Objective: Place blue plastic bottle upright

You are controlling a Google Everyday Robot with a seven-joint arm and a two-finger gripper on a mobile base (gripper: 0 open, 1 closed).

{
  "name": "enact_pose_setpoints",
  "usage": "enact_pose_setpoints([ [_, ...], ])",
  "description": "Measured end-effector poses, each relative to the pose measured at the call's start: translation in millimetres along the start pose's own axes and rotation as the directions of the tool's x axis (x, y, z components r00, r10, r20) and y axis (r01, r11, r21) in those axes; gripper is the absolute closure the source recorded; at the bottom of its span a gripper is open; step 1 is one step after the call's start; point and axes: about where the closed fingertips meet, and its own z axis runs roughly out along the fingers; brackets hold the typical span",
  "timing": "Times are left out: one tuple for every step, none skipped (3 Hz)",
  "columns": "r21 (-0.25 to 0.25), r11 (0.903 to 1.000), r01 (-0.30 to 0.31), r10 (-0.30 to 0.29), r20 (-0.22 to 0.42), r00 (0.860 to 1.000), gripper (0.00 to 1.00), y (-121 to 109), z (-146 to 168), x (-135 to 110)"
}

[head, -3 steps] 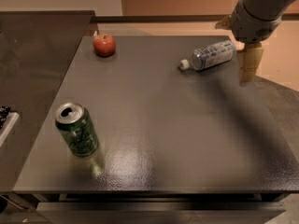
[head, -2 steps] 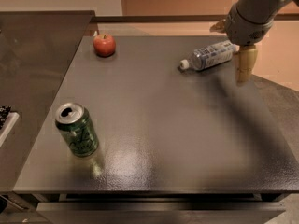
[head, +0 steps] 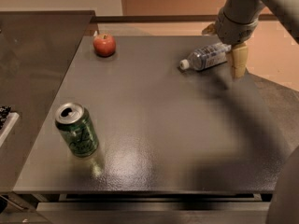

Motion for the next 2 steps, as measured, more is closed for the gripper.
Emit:
enact_pose_setpoints([
  [-0.033,0.9986,0.041,-0.042,-0.027,0.999,0.0,-10.8,11.6,4.3],
  [-0.063,0.9952,0.074,-0.077,-0.05,0.996,0.0,-18.9,22.2,6.8],
])
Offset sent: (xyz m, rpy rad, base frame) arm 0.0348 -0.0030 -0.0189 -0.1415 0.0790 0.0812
